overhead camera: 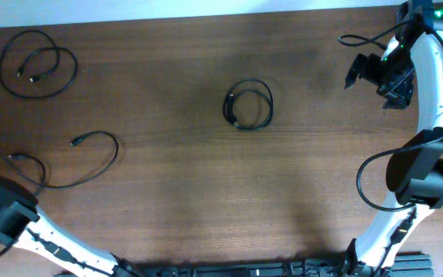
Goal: Untangle cables
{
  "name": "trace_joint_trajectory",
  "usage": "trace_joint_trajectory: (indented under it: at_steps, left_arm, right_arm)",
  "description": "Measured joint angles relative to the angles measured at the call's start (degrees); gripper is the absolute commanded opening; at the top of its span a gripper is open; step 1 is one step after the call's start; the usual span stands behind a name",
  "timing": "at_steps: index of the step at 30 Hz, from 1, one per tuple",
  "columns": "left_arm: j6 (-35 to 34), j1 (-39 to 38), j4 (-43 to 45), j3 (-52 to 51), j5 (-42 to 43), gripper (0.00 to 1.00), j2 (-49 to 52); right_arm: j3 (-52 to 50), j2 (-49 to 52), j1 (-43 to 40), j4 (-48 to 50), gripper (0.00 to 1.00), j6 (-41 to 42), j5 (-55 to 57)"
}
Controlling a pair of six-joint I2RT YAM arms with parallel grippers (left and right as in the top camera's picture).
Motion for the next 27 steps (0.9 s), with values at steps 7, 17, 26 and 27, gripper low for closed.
trace_joint_trajectory:
  at_steps: [7, 17, 26, 27]
  left_arm:
    - [2.97, -4.24, -1.79, 3.58, -3.02, 0.99, -0.02]
    - [16.41, -9.84, -14.51, -1.22, 8.39, 0.99, 0.13]
    - [21.33, -25.27, -18.14, -11.67, -1.88, 0.99, 0.13]
    - [21.35, -26.56, -17.35, -13.75, -3.52, 0.99, 0.13]
  right_arm:
    - [0.0, 0.0, 0.0, -0.02, 0.98, 0.02, 0.0]
    - [0.0, 0.0, 0.0, 0.0, 0.98, 0.0, 0.0]
    - [0.0, 0.0, 0.0, 0.0, 0.98, 0.0, 0.0]
    - [0.0, 0.0, 0.0, 0.0, 0.98, 0.0, 0.0]
